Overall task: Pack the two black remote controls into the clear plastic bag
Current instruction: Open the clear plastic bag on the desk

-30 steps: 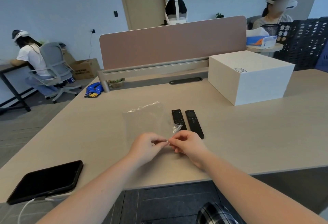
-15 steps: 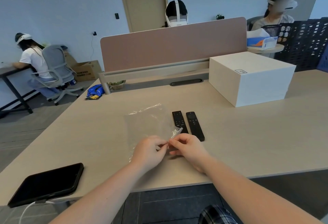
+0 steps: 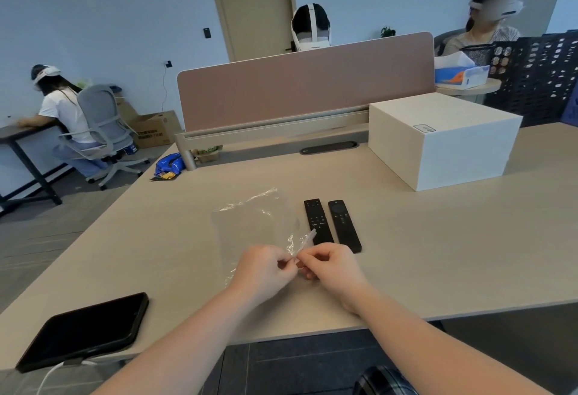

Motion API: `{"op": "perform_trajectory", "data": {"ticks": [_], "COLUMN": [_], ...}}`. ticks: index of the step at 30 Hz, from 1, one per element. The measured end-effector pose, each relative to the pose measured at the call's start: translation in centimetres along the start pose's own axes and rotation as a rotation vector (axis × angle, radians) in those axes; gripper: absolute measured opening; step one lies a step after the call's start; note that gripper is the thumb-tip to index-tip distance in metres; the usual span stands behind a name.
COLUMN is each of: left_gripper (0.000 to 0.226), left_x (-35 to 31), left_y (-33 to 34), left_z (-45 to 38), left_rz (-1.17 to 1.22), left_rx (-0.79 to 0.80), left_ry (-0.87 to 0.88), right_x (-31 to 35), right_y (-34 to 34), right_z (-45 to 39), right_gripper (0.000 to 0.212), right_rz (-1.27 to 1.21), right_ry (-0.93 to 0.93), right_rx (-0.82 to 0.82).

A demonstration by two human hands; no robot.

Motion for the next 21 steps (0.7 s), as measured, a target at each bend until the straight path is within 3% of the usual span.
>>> {"op": "perform_trajectory", "data": {"ticks": [11, 15, 21], "left_gripper": [0.019, 0.018, 0.026], "left_x": [1.1, 0.7, 0.8], "left_y": [-0.3, 0.5, 0.2], "left_z": [-0.6, -1.0, -1.1], "left_rz": [0.224, 0.236, 0.224], "left_rx": [-0.024, 0.029, 0.09], "left_ry": [-0.142, -0.094, -0.067], "right_x": [0.6, 0.4, 0.7], "right_y": [-0.4, -0.5, -0.2], "right_z": [0.1, 0.0, 0.1], "right_gripper": [0.006, 0.016, 0.011], "right_rz": [0.023, -0.069, 0.044], "right_ry": [-0.018, 0.013, 0.002], "right_rx": [-0.002, 0.002, 0.019]}}
Point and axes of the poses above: each hand's wrist, its own z-axis away from the middle knuckle, its own y-axis out of the palm, x = y × z, the point moved 10 cm from there along -z, towards the middle knuckle, and after that the axes turned 13 degrees about x, right-handed, at the moved point
